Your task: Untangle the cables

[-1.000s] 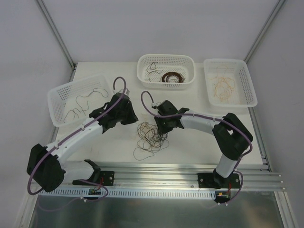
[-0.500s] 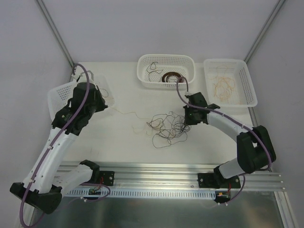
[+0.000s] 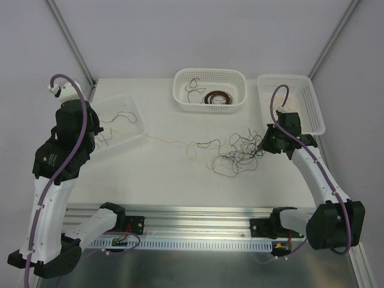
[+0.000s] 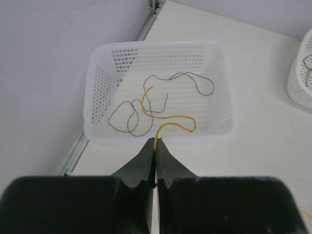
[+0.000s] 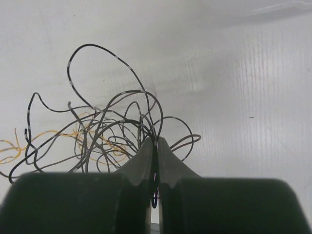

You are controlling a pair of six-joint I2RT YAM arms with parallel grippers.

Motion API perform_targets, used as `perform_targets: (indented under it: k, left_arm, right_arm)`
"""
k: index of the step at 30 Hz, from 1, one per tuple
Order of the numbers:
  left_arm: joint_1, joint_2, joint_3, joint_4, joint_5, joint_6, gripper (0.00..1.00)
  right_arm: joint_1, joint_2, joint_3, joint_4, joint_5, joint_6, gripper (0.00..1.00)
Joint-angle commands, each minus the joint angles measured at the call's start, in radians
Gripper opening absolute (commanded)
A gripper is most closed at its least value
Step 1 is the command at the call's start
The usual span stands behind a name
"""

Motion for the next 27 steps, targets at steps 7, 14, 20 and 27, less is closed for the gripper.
perform_targets:
  k: [7,14,20,27]
  left_arm:
    - [0.048,-0.004,0.122,-0.092,-0.286,0.135,0.0]
    - [0.074,0.005,0.05,-0.106,-0.249,0.135,0.0]
    - [0.075,0.004,-0.066,-0.101,0.042,0.039,0.0]
    - [0.075,-0.047,-0.254,0.018,0.417,-0.041,0.0]
  right_arm:
    - [-0.123,-0.081,0.067,-0.056,0.011,0.127,0.01]
    - [-0.196,-0.068,0.104,-0.07,-0.007,0.141,0.01]
    - [-0.063,0.005,0.136,-0.131,0.013,-0.012,0.09]
    - [0.117,0.102,0.139,-0.176,0.06,-0.109,0.46]
